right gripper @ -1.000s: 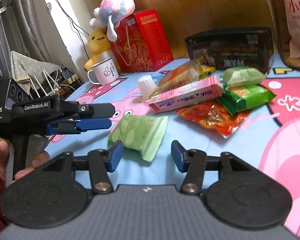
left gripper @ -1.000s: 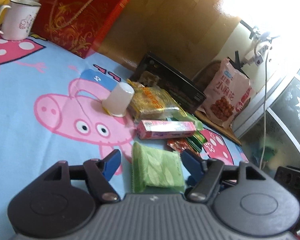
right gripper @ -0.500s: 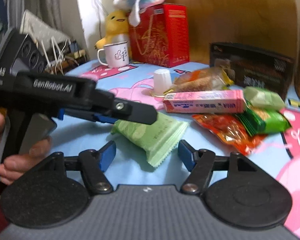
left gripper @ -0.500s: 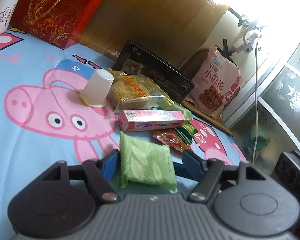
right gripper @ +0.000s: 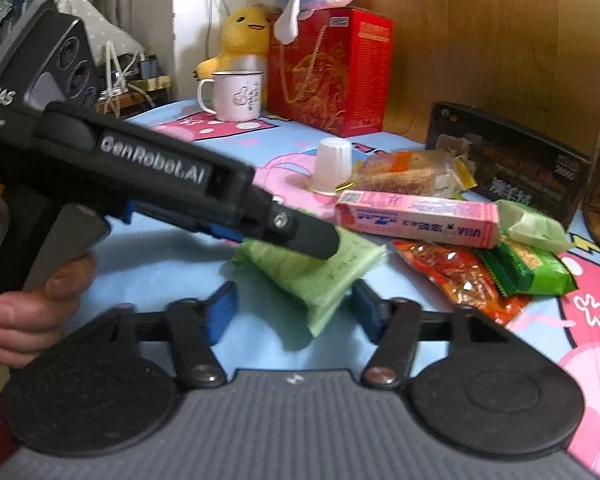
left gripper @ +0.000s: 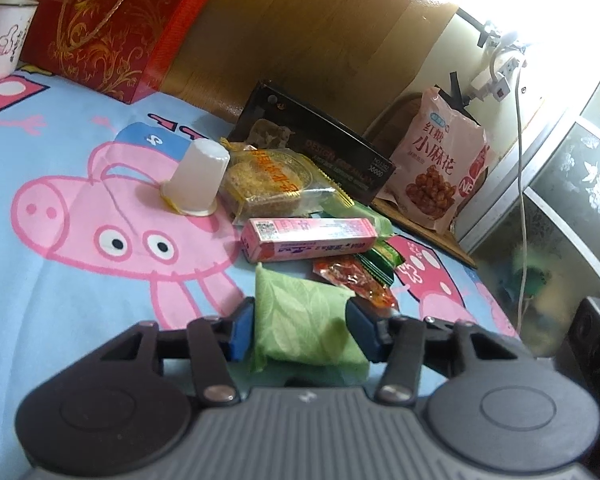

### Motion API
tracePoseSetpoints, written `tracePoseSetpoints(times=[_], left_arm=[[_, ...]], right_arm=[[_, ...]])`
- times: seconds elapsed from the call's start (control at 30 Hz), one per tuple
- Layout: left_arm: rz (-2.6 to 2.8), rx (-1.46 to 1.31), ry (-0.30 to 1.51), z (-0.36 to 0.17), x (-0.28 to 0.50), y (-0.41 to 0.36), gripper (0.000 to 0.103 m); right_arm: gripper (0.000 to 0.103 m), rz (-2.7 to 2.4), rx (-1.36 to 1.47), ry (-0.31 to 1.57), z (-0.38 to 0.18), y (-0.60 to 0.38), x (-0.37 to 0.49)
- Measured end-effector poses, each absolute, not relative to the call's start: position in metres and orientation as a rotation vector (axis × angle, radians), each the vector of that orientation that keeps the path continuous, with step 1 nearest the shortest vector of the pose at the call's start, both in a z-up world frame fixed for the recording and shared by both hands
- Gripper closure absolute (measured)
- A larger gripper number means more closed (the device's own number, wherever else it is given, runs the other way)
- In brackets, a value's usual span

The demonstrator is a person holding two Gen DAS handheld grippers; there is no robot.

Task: Organize snacks
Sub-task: 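Hold the light green packet closed in the left gripper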

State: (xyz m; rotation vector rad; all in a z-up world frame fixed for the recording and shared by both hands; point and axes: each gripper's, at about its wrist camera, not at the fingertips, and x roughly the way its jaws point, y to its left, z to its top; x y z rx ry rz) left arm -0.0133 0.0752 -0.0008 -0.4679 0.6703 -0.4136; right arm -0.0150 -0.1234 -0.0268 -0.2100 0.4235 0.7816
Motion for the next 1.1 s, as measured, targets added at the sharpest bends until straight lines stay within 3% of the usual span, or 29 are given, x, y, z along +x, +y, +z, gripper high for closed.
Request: tracePoseSetpoints(times=[0.07, 0.1, 1.1], left_arm=[[-0.418, -0.469, 0.667, -0.001, -0.014, 0.076, 0.057], [-0.421, -0.47, 0.665, -0.001, -0.014, 0.076, 0.057], [-0.465, -0.413, 0.676, 0.0, -0.017, 0.067, 0.053]], right_arm=[[0.064, 0.764, -0.169, 0.43, -0.026, -0.129, -0.011], [0.065, 0.769, -0.142, 0.437, -0.026, -0.133, -0.009], [0.063, 0.76, -0.06, 0.458, -0.029, -0.146, -0.018]])
